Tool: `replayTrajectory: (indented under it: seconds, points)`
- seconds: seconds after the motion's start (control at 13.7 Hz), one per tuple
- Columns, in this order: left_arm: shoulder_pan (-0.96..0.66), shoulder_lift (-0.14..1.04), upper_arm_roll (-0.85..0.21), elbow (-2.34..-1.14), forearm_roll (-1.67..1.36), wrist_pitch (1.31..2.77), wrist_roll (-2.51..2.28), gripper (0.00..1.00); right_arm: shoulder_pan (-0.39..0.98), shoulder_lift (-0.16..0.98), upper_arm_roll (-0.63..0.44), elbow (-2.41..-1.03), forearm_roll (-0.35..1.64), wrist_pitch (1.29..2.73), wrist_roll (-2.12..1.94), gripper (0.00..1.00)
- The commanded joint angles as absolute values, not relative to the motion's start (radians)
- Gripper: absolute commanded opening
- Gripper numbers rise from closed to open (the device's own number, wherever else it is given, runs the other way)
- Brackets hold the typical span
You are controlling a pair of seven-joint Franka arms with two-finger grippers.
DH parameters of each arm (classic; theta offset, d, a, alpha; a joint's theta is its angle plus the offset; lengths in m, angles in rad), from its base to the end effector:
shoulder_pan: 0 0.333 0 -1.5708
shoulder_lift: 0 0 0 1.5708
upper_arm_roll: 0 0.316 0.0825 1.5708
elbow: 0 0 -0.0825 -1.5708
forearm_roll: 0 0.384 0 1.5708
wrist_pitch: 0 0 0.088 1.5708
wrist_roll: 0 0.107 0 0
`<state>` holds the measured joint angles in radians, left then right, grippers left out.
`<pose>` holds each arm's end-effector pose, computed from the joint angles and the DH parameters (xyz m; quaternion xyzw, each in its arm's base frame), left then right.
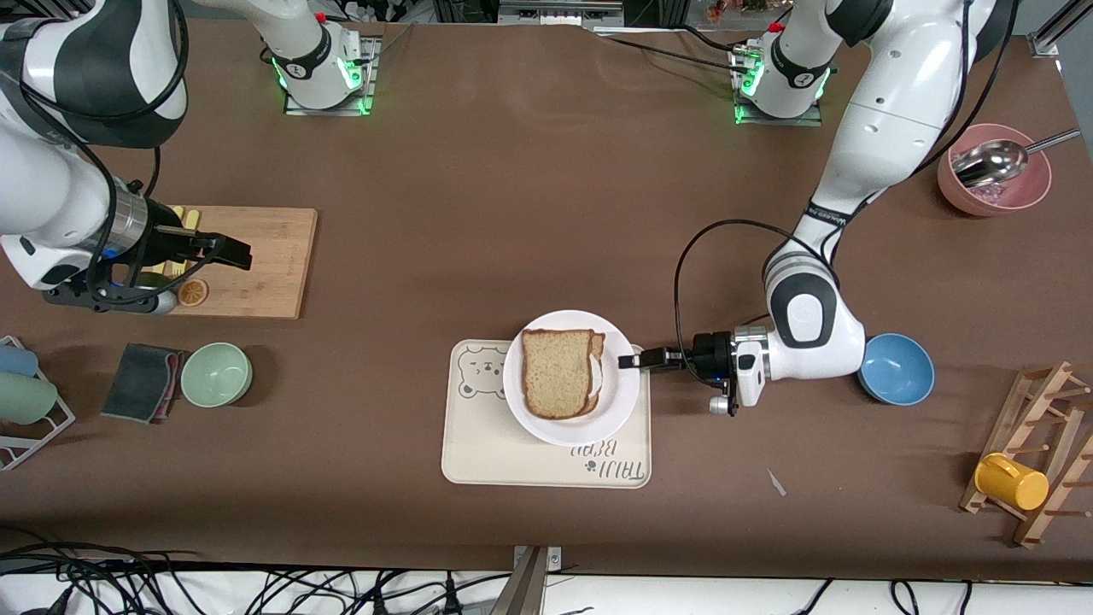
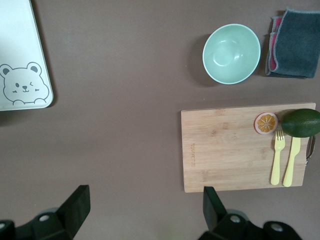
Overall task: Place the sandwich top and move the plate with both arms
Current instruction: 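Slide the plate with the left gripper onto the bear tray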
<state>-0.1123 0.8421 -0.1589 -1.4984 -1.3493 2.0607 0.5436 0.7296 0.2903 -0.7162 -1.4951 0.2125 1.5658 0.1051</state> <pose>0.6767 -0.2213 0.1881 0.8228 0.0575 -0.0371 0.5642 0.6107 0.0808 0.5245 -0.9960 0.0497 0.0746 0.0066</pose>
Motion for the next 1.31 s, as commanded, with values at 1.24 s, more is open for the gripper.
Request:
replayTrajectory:
  seconds: [1.24]
  points:
    - [-0.219,1.1,-0.156,-1.201,-1.304,2.226,0.426,0.0,0.736,0.276,-0.723,-1.5,0.201,1.548,0.091,1.0]
